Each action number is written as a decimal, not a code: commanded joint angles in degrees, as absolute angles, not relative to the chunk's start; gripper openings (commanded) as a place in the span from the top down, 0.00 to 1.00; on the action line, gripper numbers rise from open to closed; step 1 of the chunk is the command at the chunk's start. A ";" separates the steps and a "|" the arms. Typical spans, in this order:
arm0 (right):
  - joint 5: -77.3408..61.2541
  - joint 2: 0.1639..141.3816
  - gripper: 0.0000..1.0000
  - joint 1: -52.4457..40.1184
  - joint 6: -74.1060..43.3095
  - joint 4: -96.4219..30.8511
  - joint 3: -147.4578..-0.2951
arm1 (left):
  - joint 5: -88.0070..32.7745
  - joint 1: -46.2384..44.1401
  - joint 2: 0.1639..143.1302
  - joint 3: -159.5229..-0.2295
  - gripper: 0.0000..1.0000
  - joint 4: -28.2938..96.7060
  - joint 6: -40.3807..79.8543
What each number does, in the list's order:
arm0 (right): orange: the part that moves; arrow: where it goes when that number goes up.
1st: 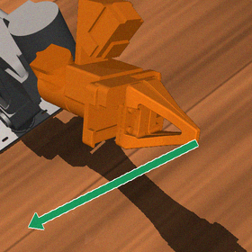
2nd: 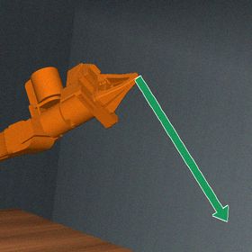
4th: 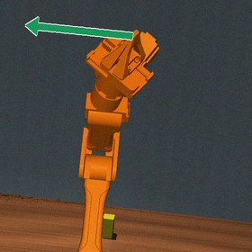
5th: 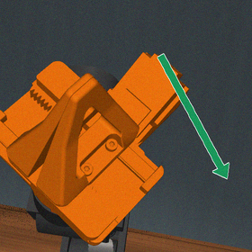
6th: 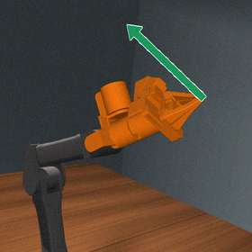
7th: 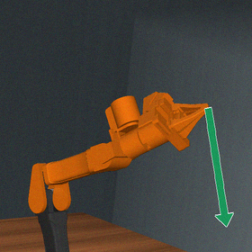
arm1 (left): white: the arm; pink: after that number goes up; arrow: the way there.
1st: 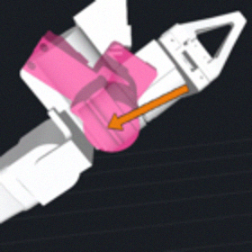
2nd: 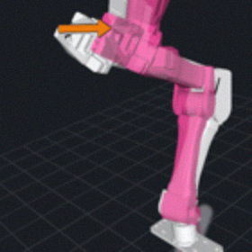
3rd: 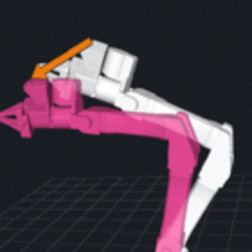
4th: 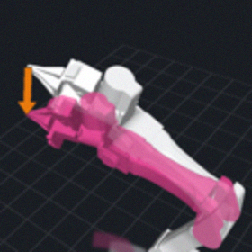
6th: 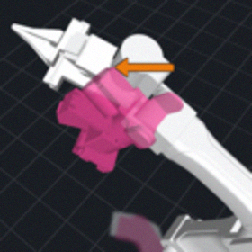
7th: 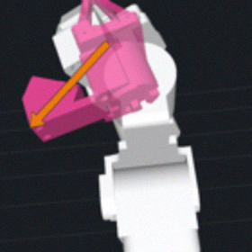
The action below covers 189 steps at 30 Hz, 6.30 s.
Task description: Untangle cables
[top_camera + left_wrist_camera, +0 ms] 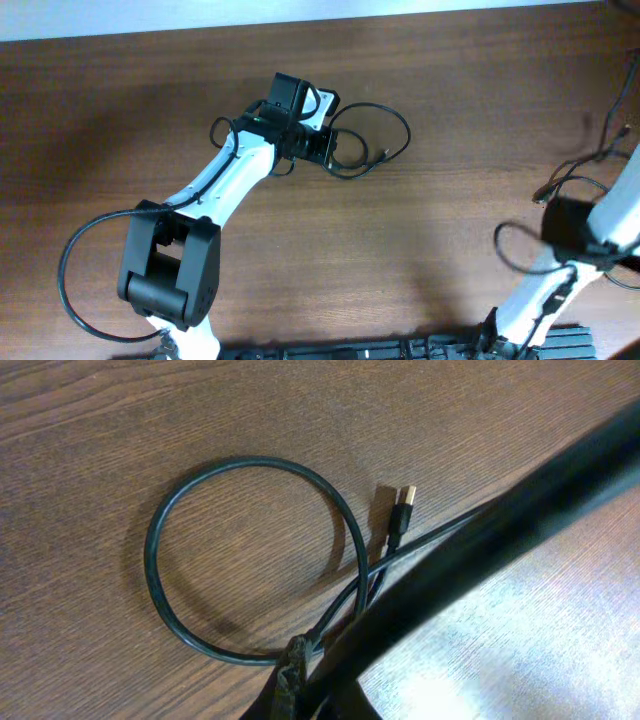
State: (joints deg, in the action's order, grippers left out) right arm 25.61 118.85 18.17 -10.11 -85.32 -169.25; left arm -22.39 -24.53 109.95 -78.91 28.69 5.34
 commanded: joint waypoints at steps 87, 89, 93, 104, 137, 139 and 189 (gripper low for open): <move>-7.94 133.53 0.02 33.12 -16.10 -69.93 -158.26 | 0.86 -20.45 80.01 -78.96 0.01 29.23 -11.60; -16.49 133.16 0.01 33.12 -13.78 -71.42 -158.63 | 0.86 -20.45 80.01 -78.96 0.01 29.23 -11.60; -20.36 129.47 0.01 32.64 -5.19 -79.59 -159.26 | 0.86 -20.45 80.01 -78.96 0.01 29.23 -11.60; -9.58 104.64 0.01 29.93 -3.20 -97.34 -155.89 | 0.86 -20.45 80.01 -78.96 0.01 29.23 -11.60; -50.74 63.33 0.01 26.11 8.60 -46.19 -54.98 | 0.86 -20.45 80.01 -78.96 0.01 29.23 -11.60; -50.35 63.37 0.01 26.11 8.58 -46.24 -54.96 | 0.86 -20.45 80.01 -78.96 0.01 29.23 -11.60; 0.86 0.16 0.01 3.38 2.52 -4.56 -0.32 | 0.86 -20.45 80.01 -78.96 0.01 29.23 -11.60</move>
